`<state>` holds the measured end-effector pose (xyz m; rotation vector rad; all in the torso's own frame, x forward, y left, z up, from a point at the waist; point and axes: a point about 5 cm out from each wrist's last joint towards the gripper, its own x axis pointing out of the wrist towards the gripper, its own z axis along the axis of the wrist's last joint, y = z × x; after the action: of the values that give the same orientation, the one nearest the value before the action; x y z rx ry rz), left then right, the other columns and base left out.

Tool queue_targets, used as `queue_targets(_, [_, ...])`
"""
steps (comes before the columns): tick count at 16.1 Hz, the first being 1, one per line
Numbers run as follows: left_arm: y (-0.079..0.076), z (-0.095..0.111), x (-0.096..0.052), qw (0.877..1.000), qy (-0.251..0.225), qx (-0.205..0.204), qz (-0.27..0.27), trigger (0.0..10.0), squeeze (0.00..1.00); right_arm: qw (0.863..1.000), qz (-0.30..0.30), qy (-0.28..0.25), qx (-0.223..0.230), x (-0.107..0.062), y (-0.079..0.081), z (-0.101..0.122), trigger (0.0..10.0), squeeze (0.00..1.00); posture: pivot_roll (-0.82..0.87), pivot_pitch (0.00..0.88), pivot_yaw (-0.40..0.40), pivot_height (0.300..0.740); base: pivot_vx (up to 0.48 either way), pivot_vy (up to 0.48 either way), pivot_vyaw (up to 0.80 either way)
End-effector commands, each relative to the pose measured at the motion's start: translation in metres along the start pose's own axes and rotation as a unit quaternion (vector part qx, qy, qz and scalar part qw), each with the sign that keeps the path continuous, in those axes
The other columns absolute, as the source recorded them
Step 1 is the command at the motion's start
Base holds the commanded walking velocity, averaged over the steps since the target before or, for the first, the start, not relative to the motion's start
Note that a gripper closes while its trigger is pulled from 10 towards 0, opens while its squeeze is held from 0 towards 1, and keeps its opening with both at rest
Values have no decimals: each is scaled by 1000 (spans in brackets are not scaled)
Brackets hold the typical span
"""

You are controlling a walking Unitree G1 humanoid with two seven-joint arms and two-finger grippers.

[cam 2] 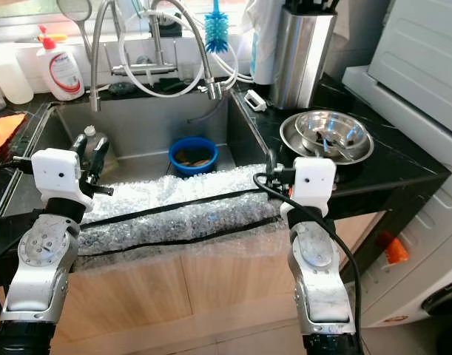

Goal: Kitchen organization

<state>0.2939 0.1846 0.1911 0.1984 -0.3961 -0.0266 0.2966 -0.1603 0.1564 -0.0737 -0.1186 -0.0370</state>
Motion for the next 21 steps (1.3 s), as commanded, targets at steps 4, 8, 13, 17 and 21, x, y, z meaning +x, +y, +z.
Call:
queue_targets(4, [-1, 0, 0, 1000, 1, 0, 2, 10000, 0, 998, -37, 52, -5, 5, -11, -10, 10000, 0, -12, 0, -3, 740, 0, 0, 0])
queue_targets(8, [0, 0, 0, 1000, 1, 1, 4, 10000, 0, 997, -49, 65, 0, 8, -14, -12, 10000, 0, -11, 0, -4, 740, 0, 0, 0])
queue_targets(13, [-1, 1, 0, 1000, 0, -2, 5, 10000, 0, 998, -48, 34, 2, 16, -16, 0, 10000, 0, -12, 0, -1, 740, 0, 0, 0])
queue_targets(17, [0, 0, 0, 1000, 1, -1, 5, 10000, 0, 998, -58, 26, -1, 18, -21, 2, 10000, 0, -7, 0, -3, 740, 0, 0, 0])
queue_targets(21, [-2, -1, -1, 1000, 5, -3, 3, 10000, 0, 996, -88, 12, -4, 17, -28, 5, 10000, 0, -8, 0, -2, 740, 0, 0, 0])
